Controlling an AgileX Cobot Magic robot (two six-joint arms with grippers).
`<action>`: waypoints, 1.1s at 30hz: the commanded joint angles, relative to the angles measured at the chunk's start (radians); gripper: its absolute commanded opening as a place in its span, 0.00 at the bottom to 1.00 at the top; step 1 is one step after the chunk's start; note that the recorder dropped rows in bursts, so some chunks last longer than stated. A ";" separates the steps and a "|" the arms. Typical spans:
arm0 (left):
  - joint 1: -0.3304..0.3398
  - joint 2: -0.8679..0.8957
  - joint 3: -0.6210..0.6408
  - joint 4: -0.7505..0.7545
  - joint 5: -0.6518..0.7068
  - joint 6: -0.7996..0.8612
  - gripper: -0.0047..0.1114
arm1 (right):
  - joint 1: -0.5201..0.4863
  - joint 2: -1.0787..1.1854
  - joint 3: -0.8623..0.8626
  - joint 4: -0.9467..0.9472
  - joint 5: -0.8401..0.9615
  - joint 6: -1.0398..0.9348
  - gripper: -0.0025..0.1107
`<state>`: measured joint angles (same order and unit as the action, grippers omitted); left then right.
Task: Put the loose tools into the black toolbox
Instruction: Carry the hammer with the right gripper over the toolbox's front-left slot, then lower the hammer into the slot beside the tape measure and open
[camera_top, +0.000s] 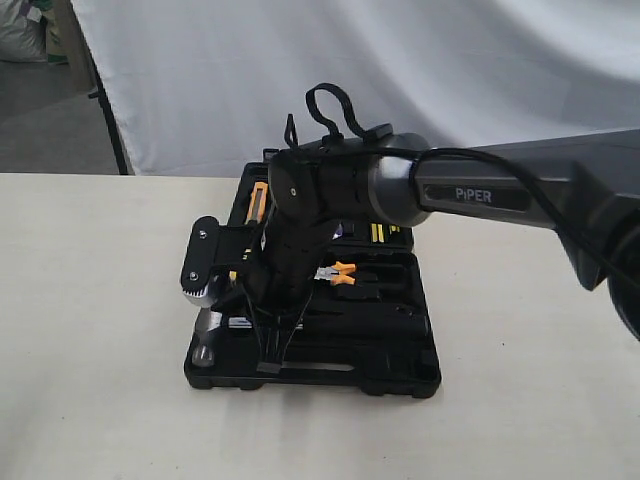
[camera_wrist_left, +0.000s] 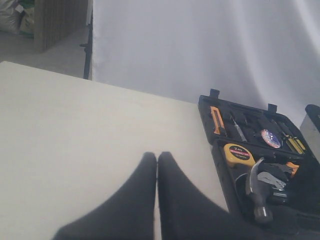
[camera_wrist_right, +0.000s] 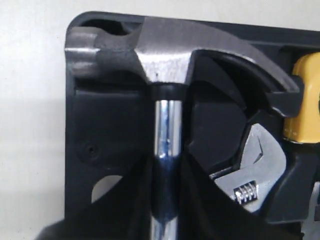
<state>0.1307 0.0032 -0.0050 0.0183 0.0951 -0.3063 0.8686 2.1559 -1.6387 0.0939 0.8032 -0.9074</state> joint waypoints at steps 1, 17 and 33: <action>0.025 -0.003 -0.003 0.004 -0.007 -0.005 0.05 | -0.006 -0.009 0.000 0.002 -0.046 0.010 0.02; 0.025 -0.003 -0.003 0.004 -0.007 -0.005 0.05 | -0.006 -0.078 0.000 -0.072 -0.016 0.079 0.56; 0.025 -0.003 -0.003 0.004 -0.007 -0.005 0.05 | -0.060 0.121 0.000 0.009 0.064 0.085 0.02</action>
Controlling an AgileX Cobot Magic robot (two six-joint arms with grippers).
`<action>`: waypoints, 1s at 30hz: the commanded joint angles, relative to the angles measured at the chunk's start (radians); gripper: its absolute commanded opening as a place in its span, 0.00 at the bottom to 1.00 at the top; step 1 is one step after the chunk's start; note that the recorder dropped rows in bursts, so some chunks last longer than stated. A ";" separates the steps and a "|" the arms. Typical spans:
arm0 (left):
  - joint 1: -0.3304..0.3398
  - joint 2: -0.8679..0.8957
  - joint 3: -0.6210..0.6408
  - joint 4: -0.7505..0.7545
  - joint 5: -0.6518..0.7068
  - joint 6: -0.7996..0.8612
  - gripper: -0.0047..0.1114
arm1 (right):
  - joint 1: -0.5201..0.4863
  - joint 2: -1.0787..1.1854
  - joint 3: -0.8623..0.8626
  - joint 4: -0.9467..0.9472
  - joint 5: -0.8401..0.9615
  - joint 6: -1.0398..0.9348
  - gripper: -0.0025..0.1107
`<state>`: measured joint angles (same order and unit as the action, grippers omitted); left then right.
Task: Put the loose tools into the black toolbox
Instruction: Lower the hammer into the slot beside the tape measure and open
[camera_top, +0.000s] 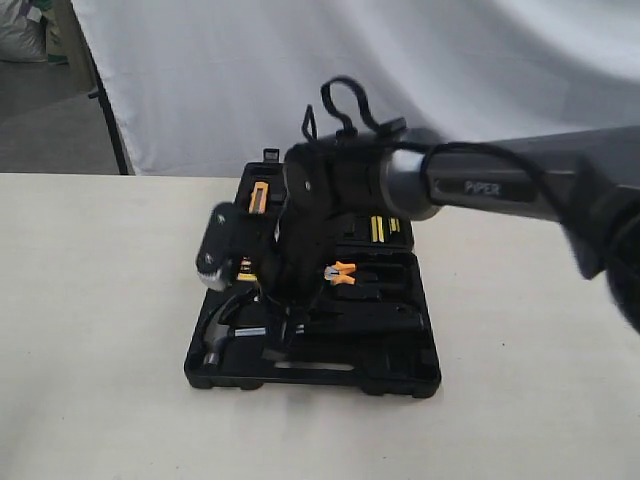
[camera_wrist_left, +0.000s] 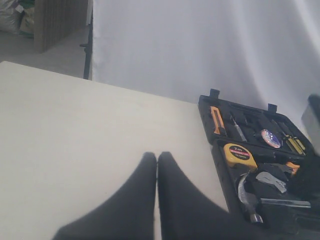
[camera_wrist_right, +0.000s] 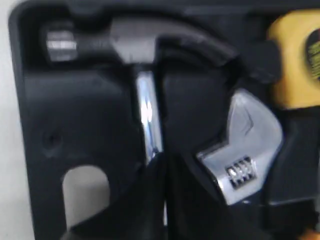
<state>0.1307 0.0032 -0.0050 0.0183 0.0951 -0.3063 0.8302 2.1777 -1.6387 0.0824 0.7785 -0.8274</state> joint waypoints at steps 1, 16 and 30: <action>0.025 -0.003 -0.003 0.004 -0.007 -0.005 0.05 | -0.021 0.111 0.000 0.007 0.102 0.007 0.02; 0.025 -0.003 -0.003 0.004 -0.007 -0.005 0.05 | -0.023 -0.185 0.000 0.021 0.010 0.181 0.02; 0.025 -0.003 -0.003 0.004 -0.007 -0.005 0.05 | -0.023 -0.140 0.000 0.040 0.008 0.254 0.02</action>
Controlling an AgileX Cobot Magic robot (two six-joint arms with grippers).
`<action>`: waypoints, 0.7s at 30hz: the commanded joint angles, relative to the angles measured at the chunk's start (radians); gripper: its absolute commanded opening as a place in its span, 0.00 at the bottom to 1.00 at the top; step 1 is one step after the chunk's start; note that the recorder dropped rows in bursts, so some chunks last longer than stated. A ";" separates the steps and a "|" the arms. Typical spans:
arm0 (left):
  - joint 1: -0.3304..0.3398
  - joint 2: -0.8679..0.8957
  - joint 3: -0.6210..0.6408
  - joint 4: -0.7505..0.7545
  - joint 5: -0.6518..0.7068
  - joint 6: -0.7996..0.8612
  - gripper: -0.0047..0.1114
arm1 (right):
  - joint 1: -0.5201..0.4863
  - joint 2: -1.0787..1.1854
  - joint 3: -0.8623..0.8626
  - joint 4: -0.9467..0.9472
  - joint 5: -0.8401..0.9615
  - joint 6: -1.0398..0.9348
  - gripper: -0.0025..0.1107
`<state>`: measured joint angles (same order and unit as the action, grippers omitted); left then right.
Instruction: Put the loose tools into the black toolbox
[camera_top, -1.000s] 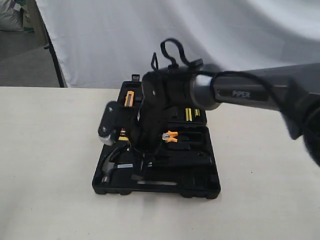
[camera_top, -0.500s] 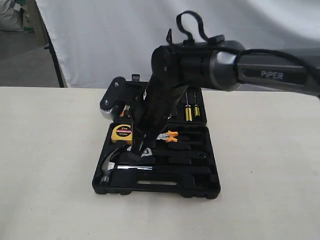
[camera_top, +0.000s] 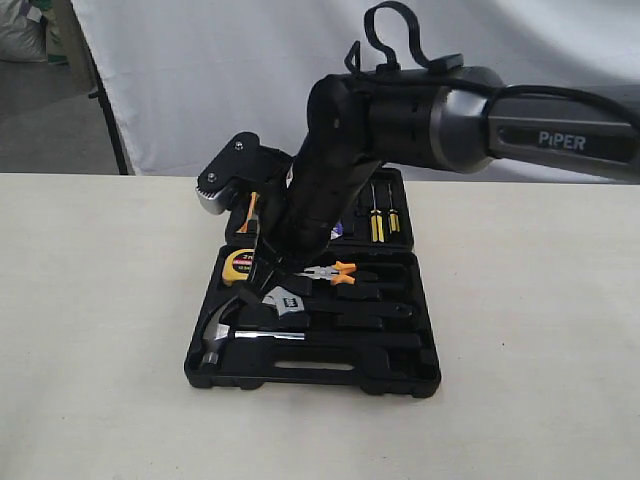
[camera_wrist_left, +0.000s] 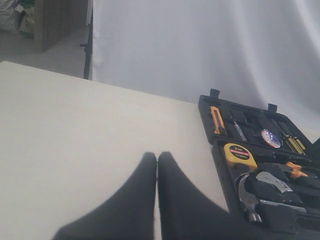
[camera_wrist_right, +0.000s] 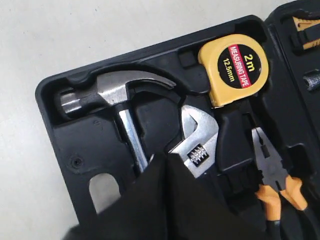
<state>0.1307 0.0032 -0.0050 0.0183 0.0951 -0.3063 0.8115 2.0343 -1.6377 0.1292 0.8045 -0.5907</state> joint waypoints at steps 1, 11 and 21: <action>0.025 -0.003 -0.003 0.004 -0.007 -0.005 0.05 | -0.008 0.001 -0.001 -0.023 -0.014 0.036 0.02; 0.025 -0.003 -0.003 0.004 -0.007 -0.005 0.05 | -0.075 -0.136 -0.001 -0.109 0.063 0.357 0.02; 0.025 -0.003 -0.003 0.004 -0.007 -0.005 0.05 | -0.081 -0.320 0.134 -0.235 0.063 0.564 0.02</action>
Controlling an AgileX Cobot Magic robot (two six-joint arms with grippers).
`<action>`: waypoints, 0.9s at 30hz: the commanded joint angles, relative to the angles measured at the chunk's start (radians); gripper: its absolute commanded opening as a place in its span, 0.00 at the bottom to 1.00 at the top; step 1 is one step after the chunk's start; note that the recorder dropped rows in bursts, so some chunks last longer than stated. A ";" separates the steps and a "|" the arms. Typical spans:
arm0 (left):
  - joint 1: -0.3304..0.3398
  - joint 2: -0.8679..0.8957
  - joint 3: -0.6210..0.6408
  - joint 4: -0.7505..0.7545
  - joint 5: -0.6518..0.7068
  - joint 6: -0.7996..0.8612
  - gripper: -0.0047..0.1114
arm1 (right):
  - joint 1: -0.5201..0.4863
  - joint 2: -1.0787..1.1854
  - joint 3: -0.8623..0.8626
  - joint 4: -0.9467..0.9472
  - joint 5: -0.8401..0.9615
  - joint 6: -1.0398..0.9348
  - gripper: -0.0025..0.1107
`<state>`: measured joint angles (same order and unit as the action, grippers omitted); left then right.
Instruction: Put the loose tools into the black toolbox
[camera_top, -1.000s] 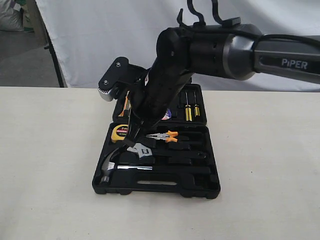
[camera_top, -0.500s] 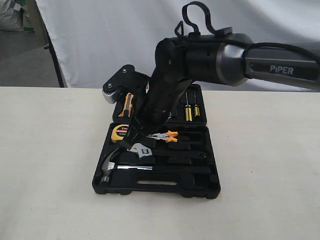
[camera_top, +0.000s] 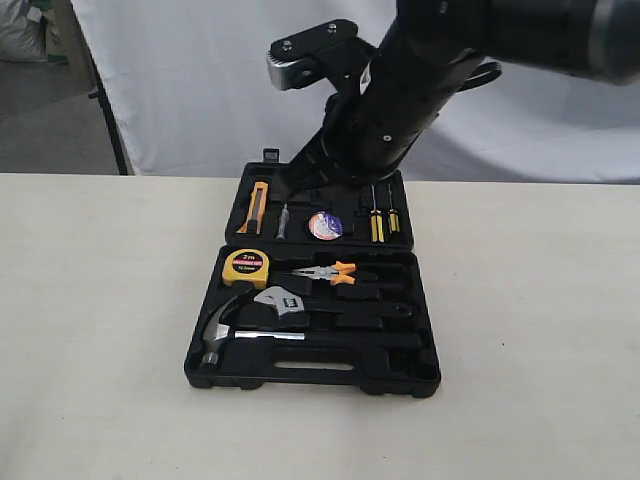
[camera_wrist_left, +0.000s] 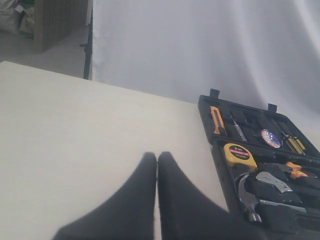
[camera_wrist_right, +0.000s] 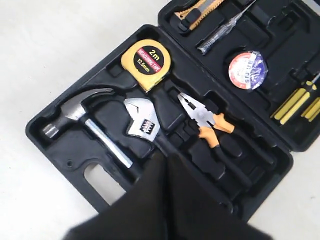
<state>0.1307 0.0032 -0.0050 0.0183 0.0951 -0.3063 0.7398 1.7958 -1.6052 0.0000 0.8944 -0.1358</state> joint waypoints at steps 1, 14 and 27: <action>0.025 -0.003 -0.003 0.004 -0.007 -0.005 0.05 | -0.015 -0.103 0.138 -0.140 -0.034 0.150 0.02; 0.025 -0.003 -0.003 0.004 -0.007 -0.005 0.05 | -0.192 -0.544 0.717 -0.234 -0.426 0.528 0.02; 0.025 -0.003 -0.003 0.004 -0.007 -0.005 0.05 | -0.187 -1.113 1.342 -0.177 -0.848 0.670 0.02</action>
<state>0.1307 0.0032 -0.0050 0.0183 0.0951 -0.3063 0.5539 0.8101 -0.3811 -0.1870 0.1557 0.5285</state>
